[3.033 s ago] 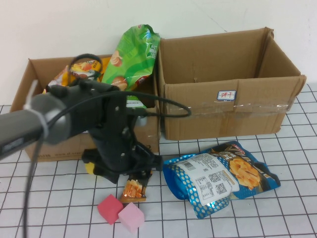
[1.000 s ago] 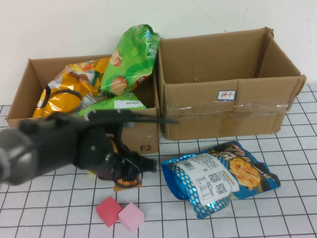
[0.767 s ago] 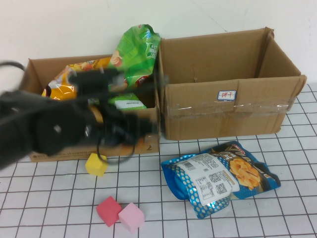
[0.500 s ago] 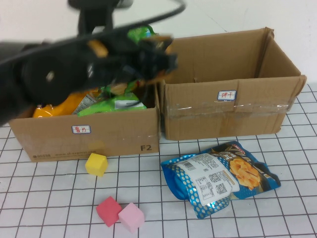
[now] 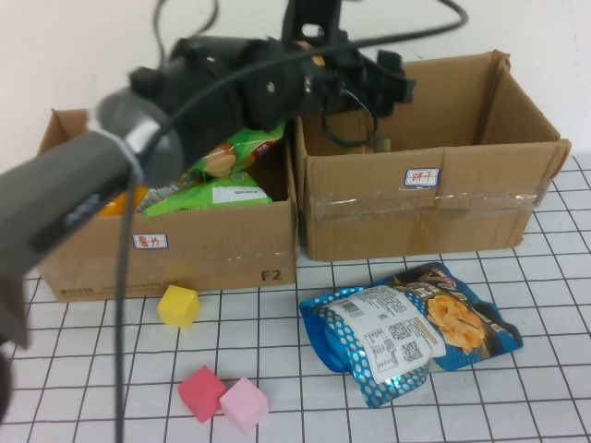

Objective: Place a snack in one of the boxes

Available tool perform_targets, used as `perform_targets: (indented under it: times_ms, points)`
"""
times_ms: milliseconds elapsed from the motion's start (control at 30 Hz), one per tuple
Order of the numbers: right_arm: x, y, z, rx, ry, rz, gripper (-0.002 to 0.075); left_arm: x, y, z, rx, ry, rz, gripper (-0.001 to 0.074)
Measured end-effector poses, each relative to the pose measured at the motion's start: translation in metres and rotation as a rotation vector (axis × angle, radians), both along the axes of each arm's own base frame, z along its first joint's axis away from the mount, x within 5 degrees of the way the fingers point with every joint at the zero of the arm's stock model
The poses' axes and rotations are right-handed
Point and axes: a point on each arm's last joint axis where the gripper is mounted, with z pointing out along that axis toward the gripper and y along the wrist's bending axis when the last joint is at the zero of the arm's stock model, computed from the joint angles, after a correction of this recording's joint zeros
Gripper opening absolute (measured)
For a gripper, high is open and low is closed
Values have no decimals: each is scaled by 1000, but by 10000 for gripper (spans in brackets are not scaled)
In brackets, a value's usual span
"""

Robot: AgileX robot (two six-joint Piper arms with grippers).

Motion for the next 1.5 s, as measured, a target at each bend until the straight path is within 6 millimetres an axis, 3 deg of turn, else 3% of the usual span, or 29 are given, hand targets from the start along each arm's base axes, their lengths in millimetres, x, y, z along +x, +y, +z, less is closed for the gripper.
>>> perform_targets:
  times_ms: [100,200,300,467,567,667,800,967,1133,1367,1500]
  points:
    - [0,0,0,0,0,0,-1,10,-5,-10,47,-4,-6,645]
    - [0,0,0,0,0,0,-1,11,-4,-10,106,-3,-16,626]
    - [0,0,0,0,0,0,-1,4,2,3,179,17,-27,482]
    - [-1,2,-1,32,16,8,-1,-20,25,42,294,24,36,117]
    - [-1,4,0,30,16,29,-1,-39,39,73,340,-41,89,35]
    - [-3,9,0,-6,-1,104,-1,-61,46,100,363,-112,121,11]
    - [-1,18,-2,-66,-5,241,-1,-84,51,115,336,-183,146,3]
    - [7,30,-6,-80,3,377,10,-127,46,92,310,-300,116,0]
    - [14,42,-11,-112,-14,536,125,-173,52,52,288,-300,102,-1]
    - [27,58,-23,-187,-42,712,376,-210,87,22,242,-197,184,-1]
    - [40,70,-30,-239,-15,786,424,-226,114,17,178,-147,267,-1]
